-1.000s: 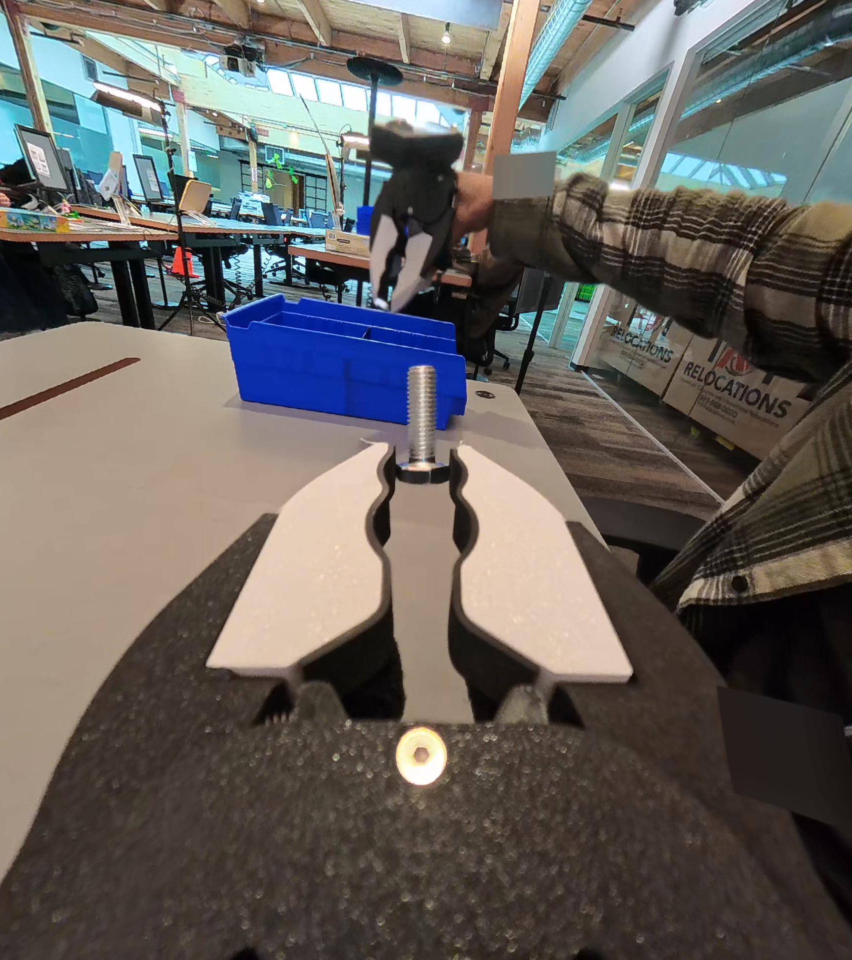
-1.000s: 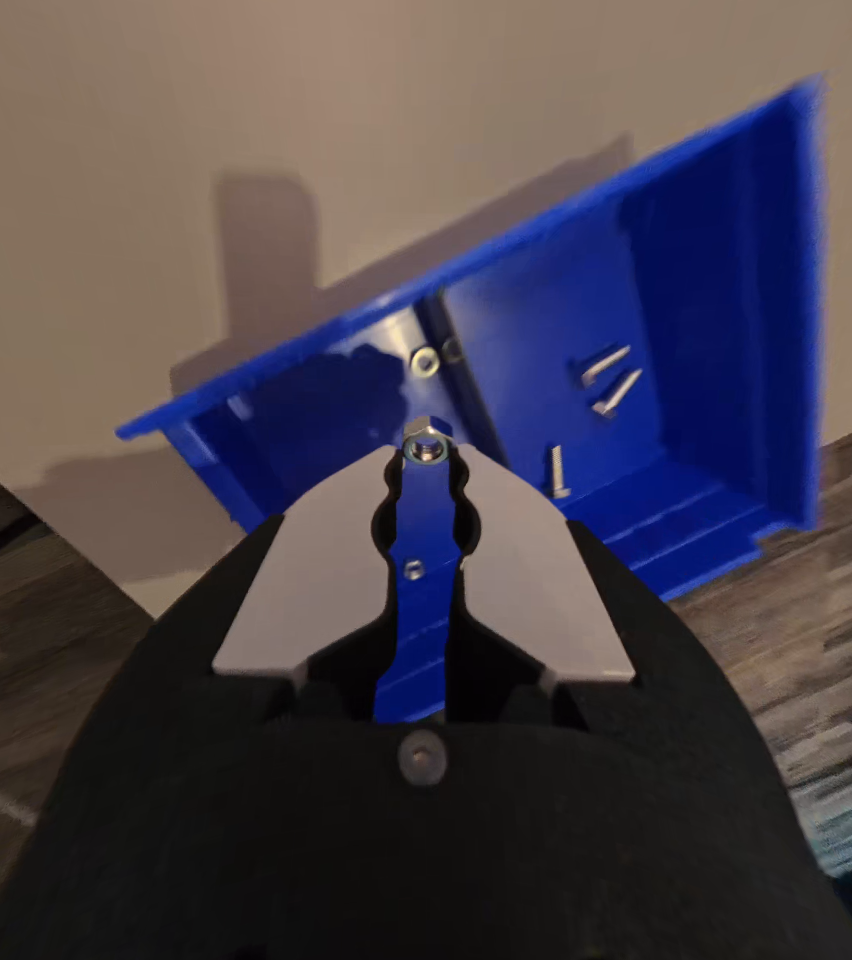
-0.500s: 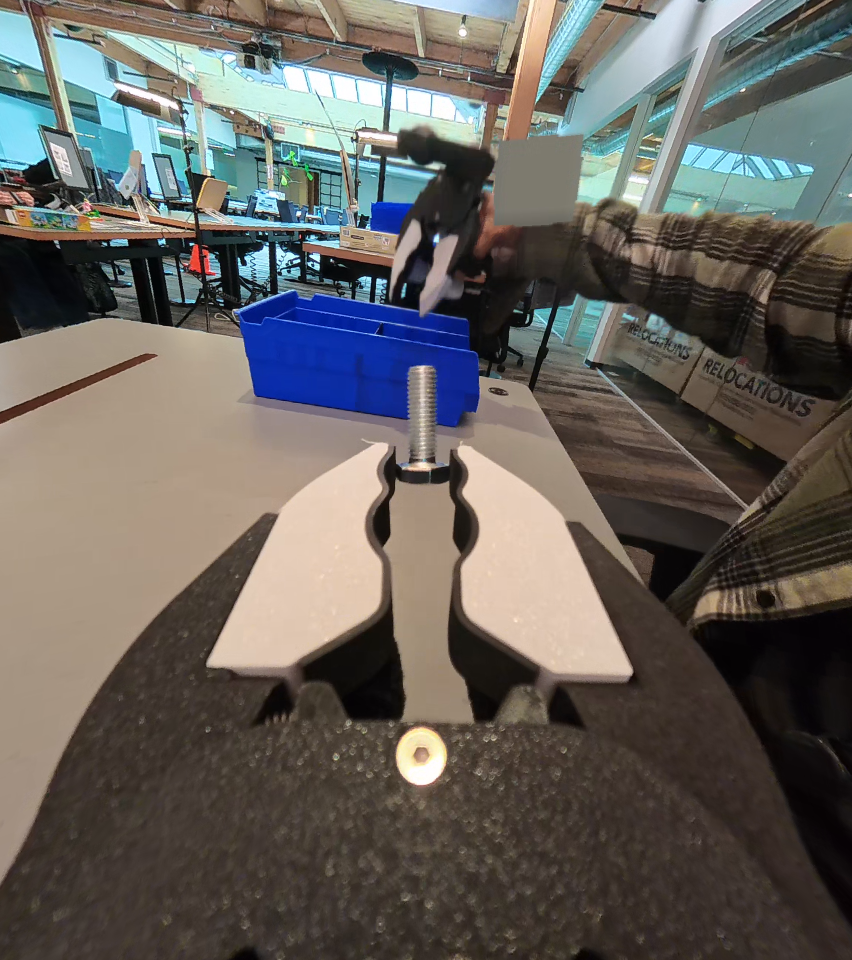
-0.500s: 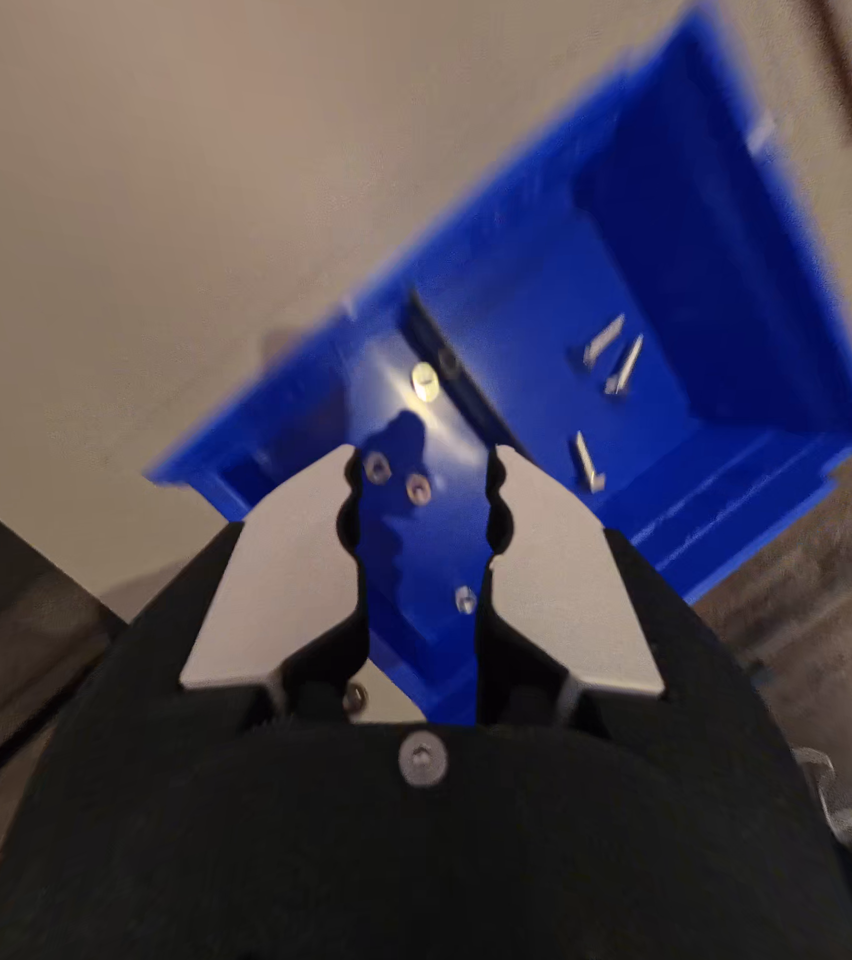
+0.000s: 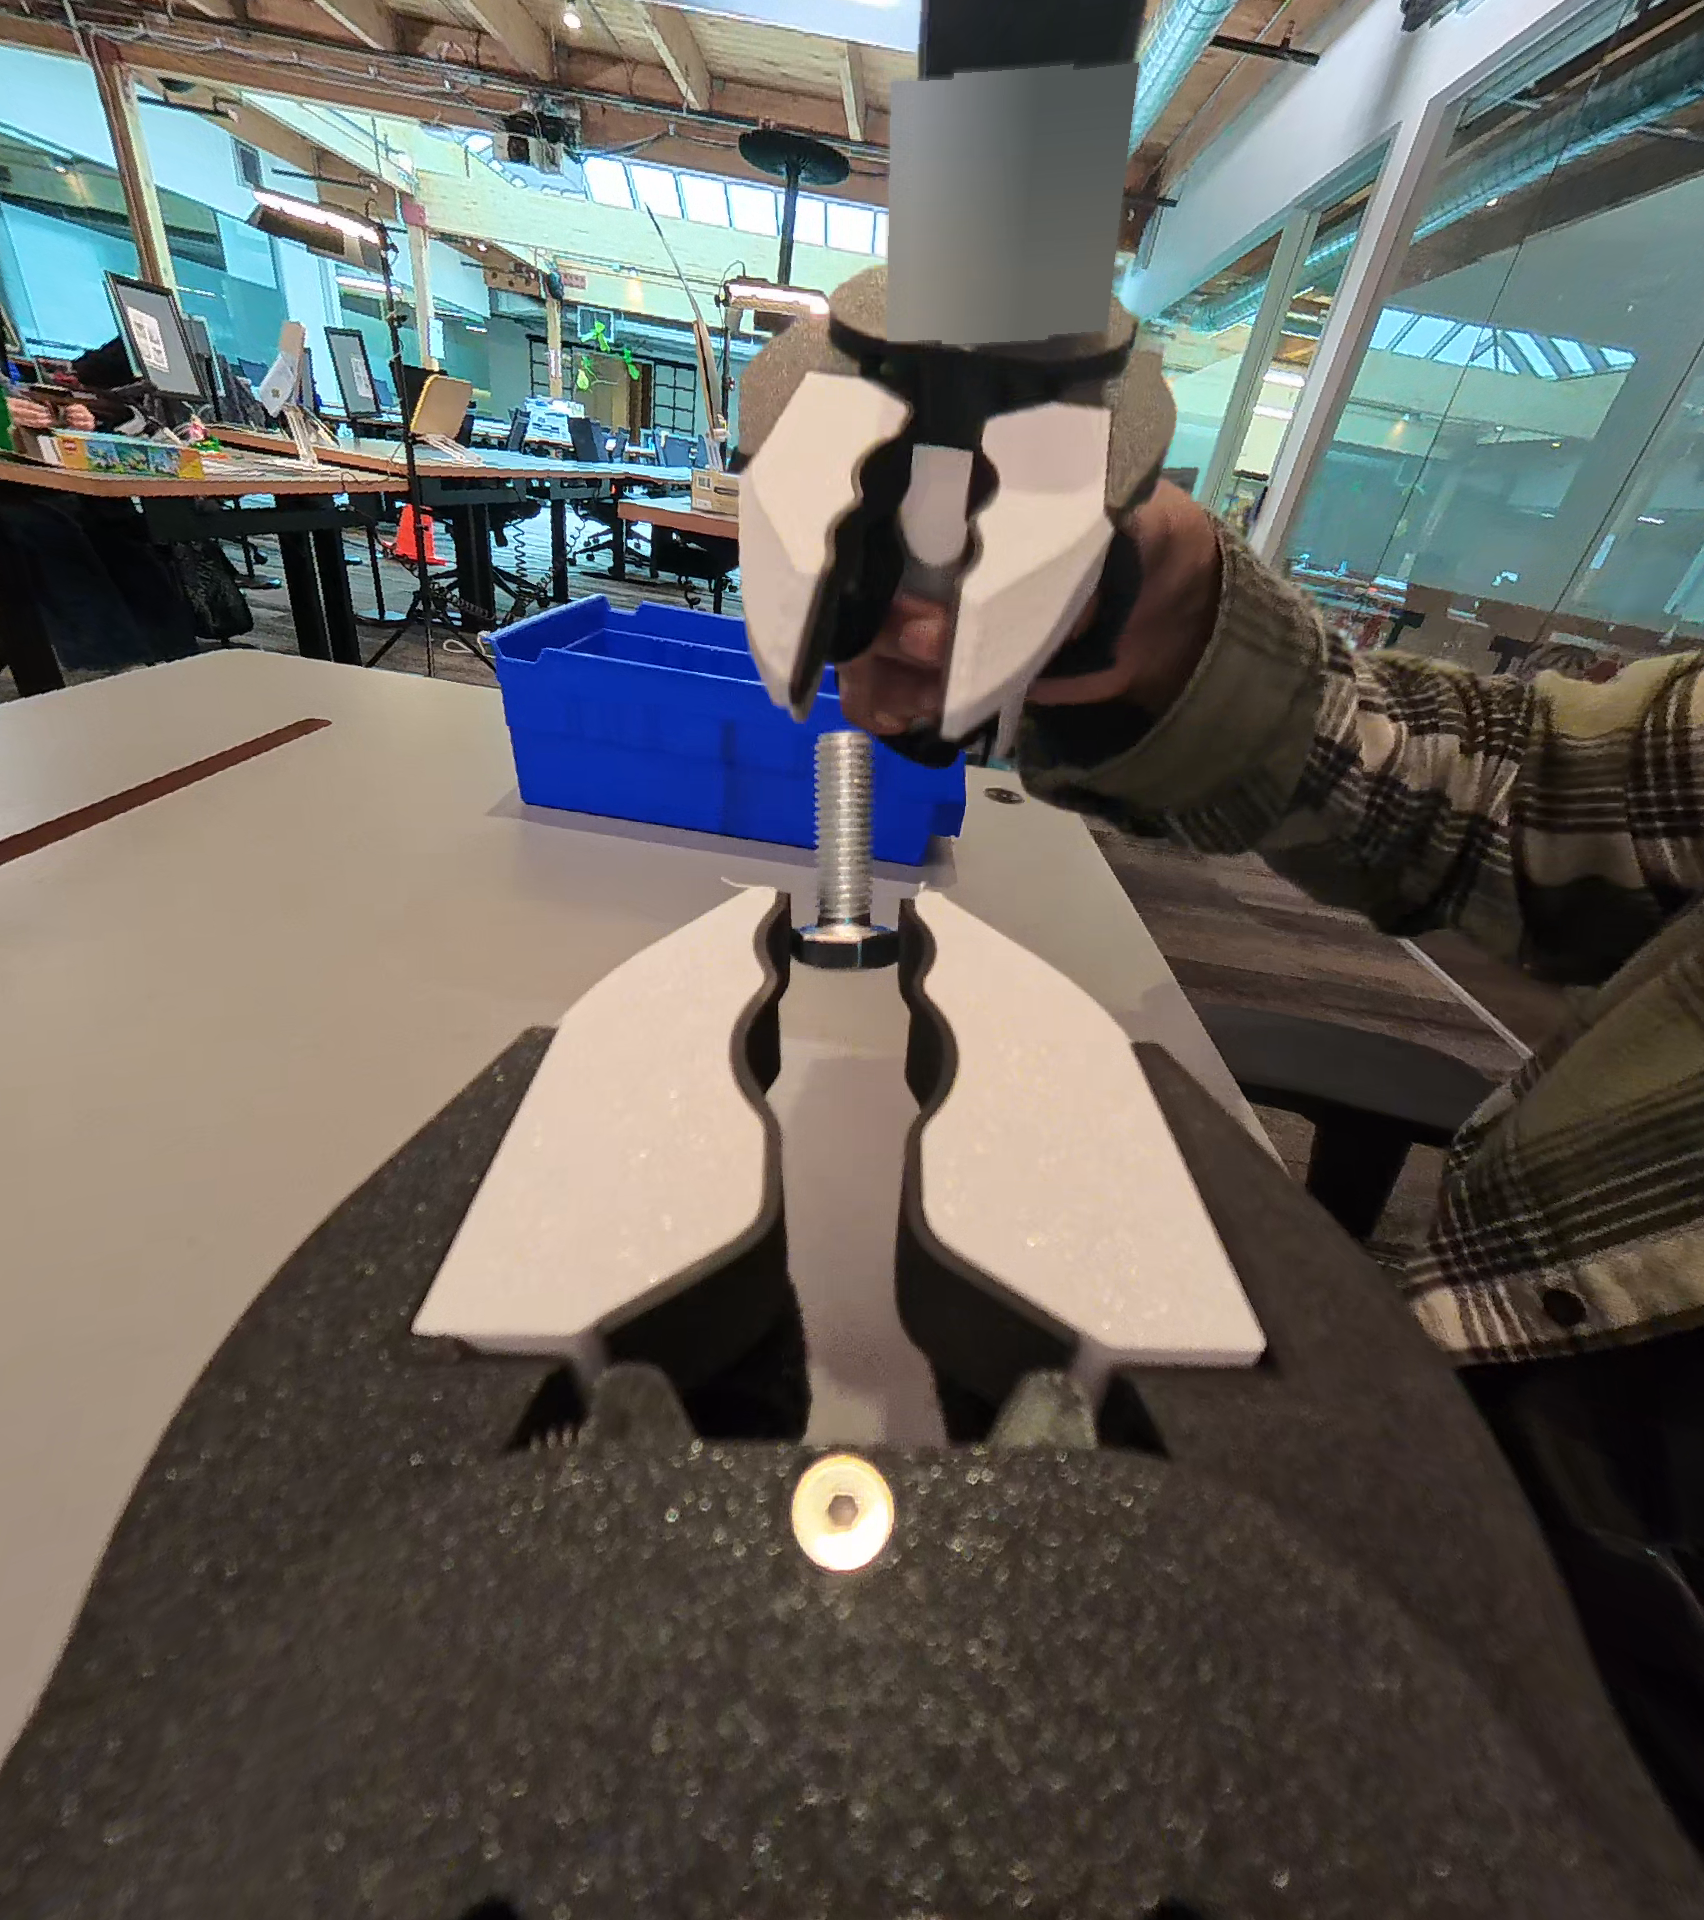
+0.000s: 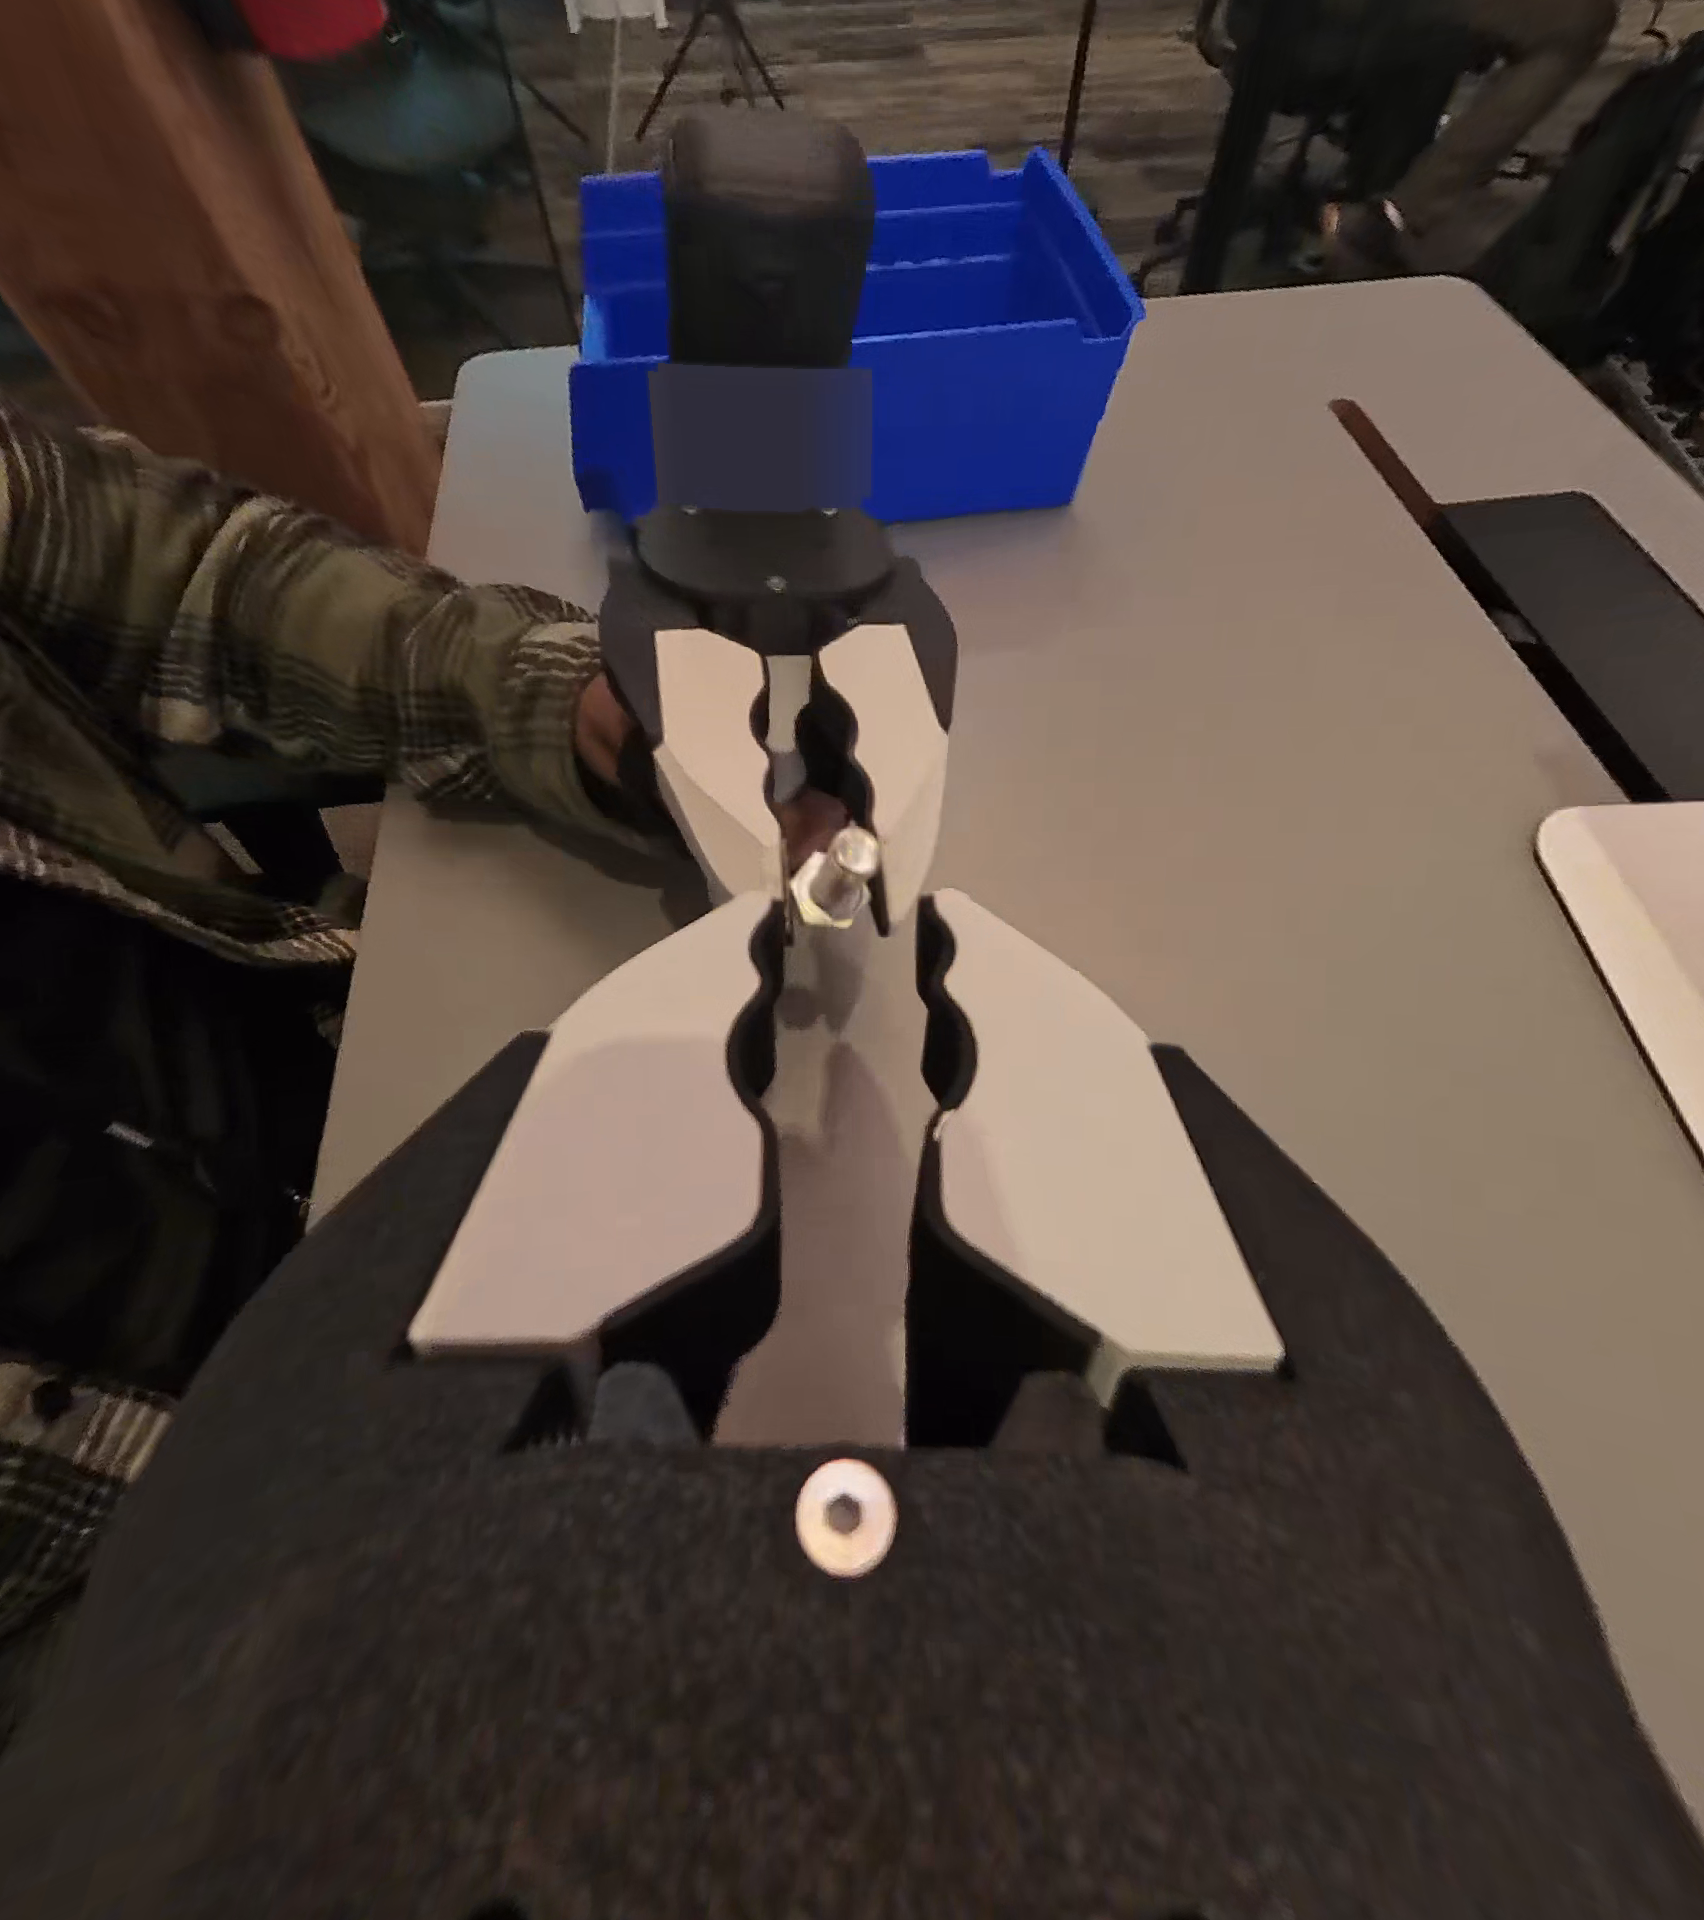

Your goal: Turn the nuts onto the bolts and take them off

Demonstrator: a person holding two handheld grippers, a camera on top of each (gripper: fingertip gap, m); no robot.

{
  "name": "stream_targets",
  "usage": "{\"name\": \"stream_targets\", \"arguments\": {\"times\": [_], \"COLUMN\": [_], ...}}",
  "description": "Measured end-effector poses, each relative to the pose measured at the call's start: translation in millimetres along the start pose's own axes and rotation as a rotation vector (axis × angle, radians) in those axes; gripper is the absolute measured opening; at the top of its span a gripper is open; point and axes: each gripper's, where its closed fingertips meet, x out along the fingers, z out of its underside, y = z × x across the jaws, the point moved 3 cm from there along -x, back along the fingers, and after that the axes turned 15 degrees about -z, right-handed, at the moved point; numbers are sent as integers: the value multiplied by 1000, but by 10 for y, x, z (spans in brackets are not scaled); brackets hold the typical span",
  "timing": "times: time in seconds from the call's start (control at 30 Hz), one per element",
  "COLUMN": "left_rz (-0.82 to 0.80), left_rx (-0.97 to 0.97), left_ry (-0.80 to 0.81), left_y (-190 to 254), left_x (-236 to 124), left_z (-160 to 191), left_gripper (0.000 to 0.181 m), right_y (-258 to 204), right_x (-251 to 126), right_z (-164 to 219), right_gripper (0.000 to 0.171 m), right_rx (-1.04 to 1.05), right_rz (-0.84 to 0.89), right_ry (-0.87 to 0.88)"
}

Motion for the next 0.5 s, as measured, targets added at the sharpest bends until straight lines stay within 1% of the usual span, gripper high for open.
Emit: {"name": "stream_targets", "arguments": {"times": [0.13, 0.2, 0.33, 0.37, 0.43, 0.5], "left_rz": [1, 2, 5, 15, 22, 25], "left_rx": [4, 12, 16, 2, -33, -53], "left_ry": [-1, -1, 18, 26, 13, -1], "left_y": [1, 18, 37, 44, 37, 31], "left_x": [-2, 2, 3, 2, 24, 47], "left_z": [-3, -6, -27, -40, -27, 3], "left_gripper": [19, 19, 20, 23, 39, 44], "right_y": [29, 34, 8, 3, 44, 149], "right_x": [162, 204, 176, 131, -52, -367], "right_z": [-28, -43, -68, -80, -97, -91], "right_gripper": [17, 10, 10, 9, 9, 9], "right_rx": [-12, -15, -27, -30, -43, -31], "right_rz": [-36, -57, -73, -68, -14, 83], "right_ry": [-15, -20, -19, -13, -10, -10]}}
